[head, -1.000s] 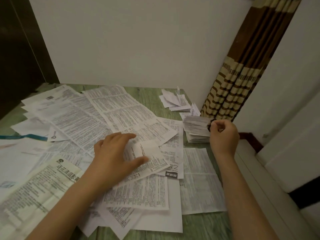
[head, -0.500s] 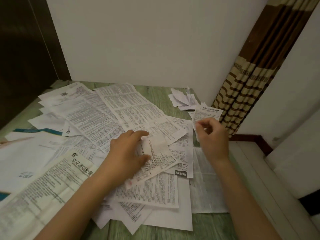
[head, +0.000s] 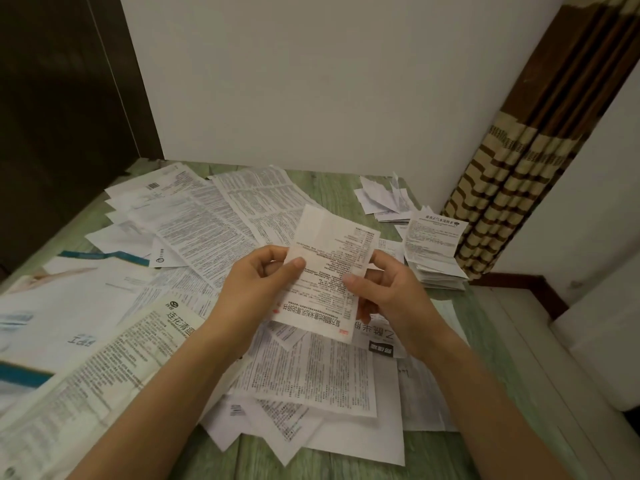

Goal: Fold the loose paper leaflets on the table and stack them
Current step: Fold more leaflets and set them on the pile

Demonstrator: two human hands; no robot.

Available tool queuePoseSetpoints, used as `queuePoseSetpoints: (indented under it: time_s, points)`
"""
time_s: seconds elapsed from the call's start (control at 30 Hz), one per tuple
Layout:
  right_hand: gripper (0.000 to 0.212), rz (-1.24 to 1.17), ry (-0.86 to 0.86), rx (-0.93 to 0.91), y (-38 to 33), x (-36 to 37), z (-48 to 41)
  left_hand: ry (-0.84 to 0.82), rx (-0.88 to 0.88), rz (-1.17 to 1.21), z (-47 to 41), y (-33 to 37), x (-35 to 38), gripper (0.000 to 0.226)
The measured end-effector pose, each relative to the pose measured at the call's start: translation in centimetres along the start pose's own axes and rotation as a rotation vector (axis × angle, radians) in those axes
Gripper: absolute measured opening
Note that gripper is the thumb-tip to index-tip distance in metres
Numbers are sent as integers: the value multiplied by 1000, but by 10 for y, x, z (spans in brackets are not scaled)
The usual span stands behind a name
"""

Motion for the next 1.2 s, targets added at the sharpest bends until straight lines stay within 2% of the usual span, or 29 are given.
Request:
queuePoseSetpoints:
  time_s: [0.17,0.3,0.37,0.47,0.6,0.7,0.8,0.9,1.1,1.2]
  points:
    - [24,-94,-48,53,0,-1,1,-43,17,-12,1,0,1,12]
    - [33,-50,15,-114,-4,0,0,-42,-125,174,-3,-2,4,16]
    - [42,20,33,-210,-4,-1,0,-106,-184,282,-3,-2,6,29]
    - [50,134,12,-281,-5,2,1,-143,-143,151,-3,-6,8,37]
    - [47,35,57,-220,-6,-4,-1,-26,-87,36,-1,-11,7,17]
    - [28,7,91,-191,-8,-4,0,3,-31,-37,-1,-9,8,12]
    - [10,244,53,-196,-5,6,3,-17,6,-119,2,-8,12,9]
    - [14,333,38,-199,-2,10,4,-48,47,-194,5,-8,17,6]
    - [15,429,30,-189,-7,11,7,33,240,-460,7,0,15,14]
    - [20,421,82,-179,-13,-1,5,28,189,-362,4,2,11,15]
Point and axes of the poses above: each hand's wrist, its own z-axis away from the middle knuckle, its own x-axis out of the palm, y = z × x, the point moved 3 cm from there along -z, towards the middle knuckle, and after that the axes turned 14 degrees about -z, right-handed, at the moved point
